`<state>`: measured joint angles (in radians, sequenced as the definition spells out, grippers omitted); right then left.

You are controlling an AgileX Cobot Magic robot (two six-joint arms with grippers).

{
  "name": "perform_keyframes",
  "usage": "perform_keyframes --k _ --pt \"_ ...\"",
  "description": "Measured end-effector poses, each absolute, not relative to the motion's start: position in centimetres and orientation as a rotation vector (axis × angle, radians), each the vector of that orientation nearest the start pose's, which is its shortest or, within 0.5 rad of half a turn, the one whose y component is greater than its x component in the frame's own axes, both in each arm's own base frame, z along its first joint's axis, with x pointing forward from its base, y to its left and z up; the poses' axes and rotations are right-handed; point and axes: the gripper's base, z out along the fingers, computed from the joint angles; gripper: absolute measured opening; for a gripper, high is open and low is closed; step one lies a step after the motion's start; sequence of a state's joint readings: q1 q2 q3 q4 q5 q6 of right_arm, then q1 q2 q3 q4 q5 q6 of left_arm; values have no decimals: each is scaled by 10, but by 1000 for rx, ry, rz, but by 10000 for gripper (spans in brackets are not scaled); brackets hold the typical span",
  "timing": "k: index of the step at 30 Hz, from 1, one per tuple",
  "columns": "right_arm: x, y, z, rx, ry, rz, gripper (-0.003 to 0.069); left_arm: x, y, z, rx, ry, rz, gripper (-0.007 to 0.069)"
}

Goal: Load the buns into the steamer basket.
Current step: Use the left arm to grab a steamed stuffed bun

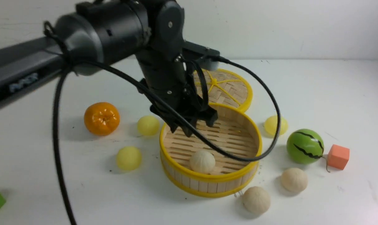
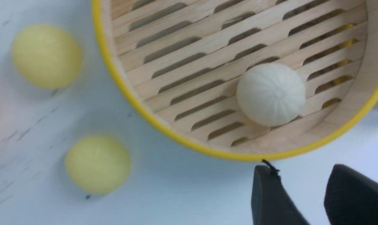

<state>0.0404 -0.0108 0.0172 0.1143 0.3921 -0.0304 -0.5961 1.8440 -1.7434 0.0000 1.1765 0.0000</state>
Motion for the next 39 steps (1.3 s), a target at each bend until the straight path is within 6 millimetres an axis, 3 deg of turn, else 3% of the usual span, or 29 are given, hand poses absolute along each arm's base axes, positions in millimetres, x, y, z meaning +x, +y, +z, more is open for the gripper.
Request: perform_keyframes --k 2,5,8,11,15,16,23,39 --pt "52 6 173 3 1881 120 239 328 -210 317 786 2678 -144 154" --pt "52 6 173 3 1881 120 241 335 -177 292 696 2769 -85 2" --pt "52 6 173 3 1881 120 241 343 -153 261 619 2818 -53 -13" --pt "52 6 173 3 1881 120 241 351 -143 246 567 2814 -51 -13" --pt "52 6 173 3 1881 120 241 363 -134 234 516 2810 -53 37" --pt "52 6 173 3 1881 120 241 367 -132 229 504 2806 -53 85" --pt "52 6 173 3 1881 120 241 373 -135 225 478 2765 -94 234" --pt "52 6 173 3 1881 120 241 380 -138 195 487 2831 -81 251"
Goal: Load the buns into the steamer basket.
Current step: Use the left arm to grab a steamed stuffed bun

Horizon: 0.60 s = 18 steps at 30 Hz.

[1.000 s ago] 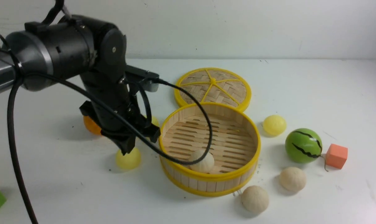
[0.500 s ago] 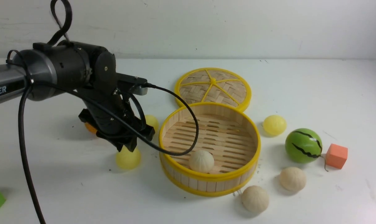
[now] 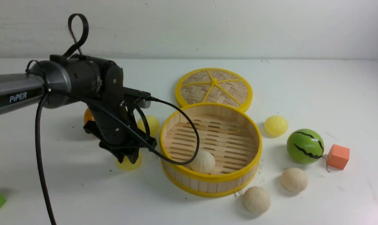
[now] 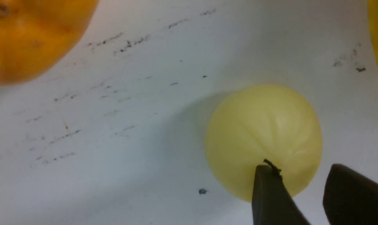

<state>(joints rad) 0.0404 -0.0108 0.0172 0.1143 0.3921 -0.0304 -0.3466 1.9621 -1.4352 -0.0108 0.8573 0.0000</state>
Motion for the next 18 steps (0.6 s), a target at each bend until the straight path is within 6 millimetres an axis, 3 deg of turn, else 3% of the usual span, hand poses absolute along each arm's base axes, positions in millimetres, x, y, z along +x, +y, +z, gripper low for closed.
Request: perform_keyframes --k 18 --pt "52 6 173 3 1881 120 241 388 -141 211 488 2819 -80 234"
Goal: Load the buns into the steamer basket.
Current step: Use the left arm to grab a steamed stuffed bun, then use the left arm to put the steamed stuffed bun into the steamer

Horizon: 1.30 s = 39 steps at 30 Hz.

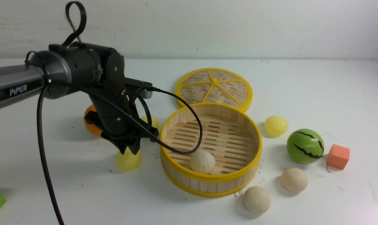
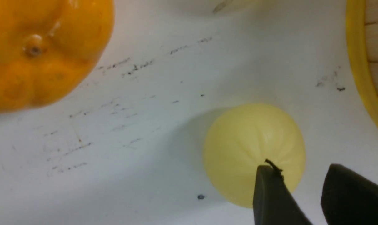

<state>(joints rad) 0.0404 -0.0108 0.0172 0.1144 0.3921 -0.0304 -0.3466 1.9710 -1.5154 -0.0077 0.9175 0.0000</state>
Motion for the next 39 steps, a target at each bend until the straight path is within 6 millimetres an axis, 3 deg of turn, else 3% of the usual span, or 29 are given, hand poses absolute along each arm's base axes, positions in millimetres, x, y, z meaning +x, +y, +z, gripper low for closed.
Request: perform_keyframes --k 8,13,19,25,29,31,33,39 --pt "52 6 173 3 1881 120 241 394 -141 189 509 2845 -45 236" --pt "52 6 173 3 1881 120 241 395 -141 189 511 2847 -43 220" --pt "52 6 173 3 1881 120 241 395 -141 189 517 2845 -32 9" --pt "52 6 173 3 1881 120 241 392 -139 203 535 2853 0 -13" --pt "52 6 173 3 1881 120 241 380 -156 257 606 2735 -41 -13" --pt "52 6 173 3 1881 120 241 375 -175 283 681 2640 -95 -13" --pt "52 6 173 3 1881 120 241 371 -197 296 771 2568 -142 -13" --pt "52 6 173 3 1881 120 241 385 -226 272 857 2570 -154 -13"
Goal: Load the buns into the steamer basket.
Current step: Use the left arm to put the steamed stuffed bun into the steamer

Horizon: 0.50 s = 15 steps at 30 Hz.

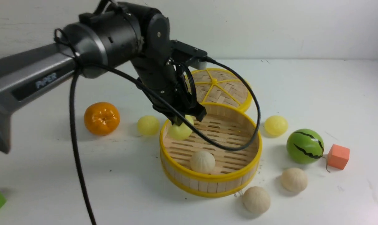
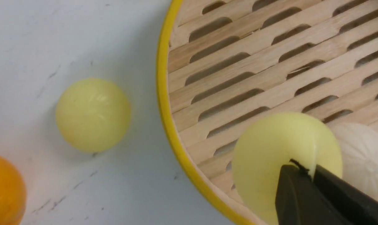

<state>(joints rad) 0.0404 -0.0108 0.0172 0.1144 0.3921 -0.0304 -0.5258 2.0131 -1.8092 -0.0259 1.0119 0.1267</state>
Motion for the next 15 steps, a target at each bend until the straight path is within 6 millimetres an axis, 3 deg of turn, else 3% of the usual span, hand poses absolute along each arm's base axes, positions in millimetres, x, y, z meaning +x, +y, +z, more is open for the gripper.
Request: perform_keyframes --k 6,10,15 --pt "52 6 173 3 1881 120 241 411 -237 224 892 2608 -83 -13" --pt "52 6 173 3 1881 120 241 417 -240 216 881 2607 -86 6" --pt "52 6 173 3 1881 120 241 416 -240 220 857 2616 -95 162"
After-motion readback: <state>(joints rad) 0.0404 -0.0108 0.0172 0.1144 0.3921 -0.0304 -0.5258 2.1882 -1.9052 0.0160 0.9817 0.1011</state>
